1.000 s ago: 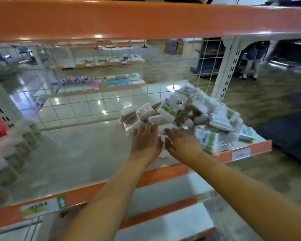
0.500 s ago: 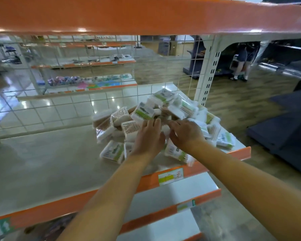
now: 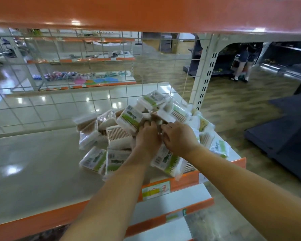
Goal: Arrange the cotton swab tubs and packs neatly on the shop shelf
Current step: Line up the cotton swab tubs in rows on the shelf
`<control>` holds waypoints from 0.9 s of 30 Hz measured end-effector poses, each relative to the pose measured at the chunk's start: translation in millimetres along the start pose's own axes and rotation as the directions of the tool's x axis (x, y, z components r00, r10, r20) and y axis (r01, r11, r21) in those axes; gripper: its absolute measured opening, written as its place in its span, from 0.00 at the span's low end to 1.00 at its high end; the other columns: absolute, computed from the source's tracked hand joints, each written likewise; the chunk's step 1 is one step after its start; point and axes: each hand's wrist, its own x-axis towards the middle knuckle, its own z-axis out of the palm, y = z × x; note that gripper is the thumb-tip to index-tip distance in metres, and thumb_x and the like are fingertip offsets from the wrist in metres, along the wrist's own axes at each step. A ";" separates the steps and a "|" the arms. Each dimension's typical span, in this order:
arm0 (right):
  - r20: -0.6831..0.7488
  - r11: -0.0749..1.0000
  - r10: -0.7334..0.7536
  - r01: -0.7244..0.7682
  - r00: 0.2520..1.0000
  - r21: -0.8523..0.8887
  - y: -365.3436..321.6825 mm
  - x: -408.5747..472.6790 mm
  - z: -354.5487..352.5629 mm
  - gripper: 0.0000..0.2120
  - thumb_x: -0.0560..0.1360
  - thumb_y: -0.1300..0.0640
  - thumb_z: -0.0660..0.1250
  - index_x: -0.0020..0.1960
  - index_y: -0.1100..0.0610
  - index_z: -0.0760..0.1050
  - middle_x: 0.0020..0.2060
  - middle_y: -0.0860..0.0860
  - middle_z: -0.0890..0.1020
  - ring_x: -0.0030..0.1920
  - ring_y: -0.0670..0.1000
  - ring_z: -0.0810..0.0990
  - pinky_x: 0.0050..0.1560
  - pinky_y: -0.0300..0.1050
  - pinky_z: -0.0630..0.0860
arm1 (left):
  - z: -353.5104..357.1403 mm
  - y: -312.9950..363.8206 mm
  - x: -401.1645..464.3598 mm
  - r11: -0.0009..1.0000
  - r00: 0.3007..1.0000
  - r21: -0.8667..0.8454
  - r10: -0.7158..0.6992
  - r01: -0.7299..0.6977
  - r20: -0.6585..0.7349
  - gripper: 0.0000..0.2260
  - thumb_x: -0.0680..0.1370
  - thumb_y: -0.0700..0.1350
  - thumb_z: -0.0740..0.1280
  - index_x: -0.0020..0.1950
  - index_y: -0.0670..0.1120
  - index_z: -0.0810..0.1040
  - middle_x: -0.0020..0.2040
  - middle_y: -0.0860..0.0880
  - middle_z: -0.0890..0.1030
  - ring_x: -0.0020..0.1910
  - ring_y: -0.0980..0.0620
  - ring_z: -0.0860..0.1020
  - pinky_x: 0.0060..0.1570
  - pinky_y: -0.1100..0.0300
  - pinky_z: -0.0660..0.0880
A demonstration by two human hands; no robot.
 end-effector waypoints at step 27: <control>-0.110 0.984 -0.050 0.068 0.993 0.163 17.6 -13.3 14.4 0.17 0.69 0.54 0.52 0.43 0.59 0.78 0.34 0.54 0.80 0.33 0.58 0.77 0.31 0.49 0.77 | -34.5 15.9 -2.9 0.982 0.993 0.188 0.047 -0.025 -0.112 0.13 0.79 0.48 0.59 0.61 0.44 0.72 0.53 0.45 0.79 0.51 0.46 0.77 0.41 0.57 0.69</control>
